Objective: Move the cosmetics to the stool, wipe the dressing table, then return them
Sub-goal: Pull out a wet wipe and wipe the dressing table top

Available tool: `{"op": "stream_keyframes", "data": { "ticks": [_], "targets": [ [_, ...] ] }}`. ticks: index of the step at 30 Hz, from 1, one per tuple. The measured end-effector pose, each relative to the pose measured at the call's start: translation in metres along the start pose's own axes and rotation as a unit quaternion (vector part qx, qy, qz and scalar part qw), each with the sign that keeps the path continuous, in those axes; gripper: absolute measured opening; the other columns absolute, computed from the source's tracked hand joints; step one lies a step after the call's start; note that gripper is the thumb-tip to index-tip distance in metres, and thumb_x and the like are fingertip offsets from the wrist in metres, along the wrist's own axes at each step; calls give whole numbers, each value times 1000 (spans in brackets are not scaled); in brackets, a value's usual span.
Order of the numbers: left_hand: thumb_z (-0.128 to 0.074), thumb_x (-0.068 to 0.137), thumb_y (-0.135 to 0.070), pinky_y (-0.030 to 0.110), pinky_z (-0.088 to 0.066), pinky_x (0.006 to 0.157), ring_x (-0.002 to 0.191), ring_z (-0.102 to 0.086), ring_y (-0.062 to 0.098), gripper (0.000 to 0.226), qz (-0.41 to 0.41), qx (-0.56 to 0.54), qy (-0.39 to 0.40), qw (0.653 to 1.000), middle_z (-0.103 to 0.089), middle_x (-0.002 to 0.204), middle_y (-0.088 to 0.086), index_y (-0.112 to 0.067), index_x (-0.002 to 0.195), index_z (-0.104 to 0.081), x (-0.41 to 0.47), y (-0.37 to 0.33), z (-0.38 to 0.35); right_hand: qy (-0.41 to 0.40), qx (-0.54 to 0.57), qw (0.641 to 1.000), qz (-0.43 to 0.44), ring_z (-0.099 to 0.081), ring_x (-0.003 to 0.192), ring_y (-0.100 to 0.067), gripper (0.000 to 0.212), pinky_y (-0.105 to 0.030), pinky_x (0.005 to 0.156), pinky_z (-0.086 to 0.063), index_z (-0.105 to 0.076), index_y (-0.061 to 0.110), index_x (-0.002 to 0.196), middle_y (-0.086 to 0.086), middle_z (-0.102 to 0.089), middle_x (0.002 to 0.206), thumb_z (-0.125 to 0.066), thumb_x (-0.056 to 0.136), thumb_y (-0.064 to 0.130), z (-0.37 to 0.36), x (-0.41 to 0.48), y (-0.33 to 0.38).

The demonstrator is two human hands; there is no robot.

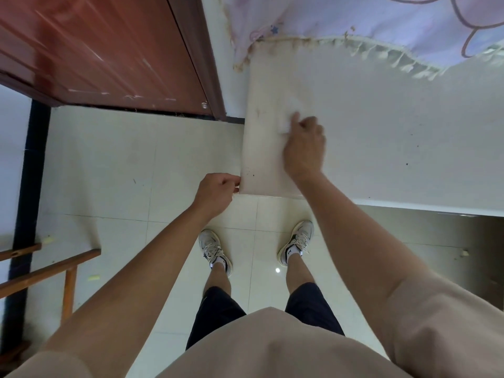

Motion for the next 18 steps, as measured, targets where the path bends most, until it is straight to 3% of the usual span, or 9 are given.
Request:
{"op": "stream_keyframes", "data": {
  "ticks": [3,6,9,11,13,15,18],
  "targets": [
    [-43,95,-5,33,-56,77,84,-67,1,33,7,-4,-2,1000,-72,103,0,-15,101,-73,-1,0,0,71,4,985,157,-51,108,-36,57,-41,90,-41,-47,17,144,-14,-51,125,-46,88,5,-9,-3,63],
    [-44,95,-8,37,-55,81,88,-69,9,31,7,5,1,1000,-73,104,0,-19,94,-73,0,-1,0,78,114,966,218,-55,105,-33,47,-41,91,-45,-58,19,137,-13,-54,119,-48,93,4,-2,-4,78],
    [-46,94,-10,37,-54,84,90,-70,11,32,0,27,2,1000,-74,99,-3,-24,84,-73,4,-3,0,-29,253,958,131,-58,101,-30,46,-35,90,-47,-64,19,131,-14,-53,114,-48,90,4,19,11,45],
    [-46,93,-9,36,-55,84,88,-70,11,31,2,36,3,999,-74,99,-1,-19,87,-75,6,-3,1,-117,257,959,20,-57,104,-27,50,-30,92,-44,-63,21,131,-14,-51,118,-46,88,4,29,30,7],
    [-45,92,-8,33,-55,81,84,-70,8,31,2,39,5,999,-75,99,0,-16,89,-75,10,-3,1,-149,173,967,-115,-51,113,-29,55,-33,96,-39,-55,23,139,-13,-47,127,-43,89,3,35,53,-33],
    [-44,93,-8,27,-54,75,80,-69,5,33,2,33,6,999,-74,96,-1,-19,86,-74,11,-2,2,-89,30,974,-205,-42,123,-35,60,-39,100,-33,-43,21,146,-14,-40,138,-43,89,2,33,66,-54],
    [-43,93,-6,20,-50,67,76,-69,3,34,5,21,1,1000,-74,90,-3,-21,82,-72,14,-3,2,-51,-79,987,-132,-39,126,-40,56,-44,100,-32,-32,9,149,-19,-37,144,-40,94,2,19,69,-27]
  ]
}}
Point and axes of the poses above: each hand's wrist, its own x-axis towards the middle knuckle, its own z-axis out of the back of the hand, y = z × x, the point moved 1 cm from there along x, towards the middle knuckle
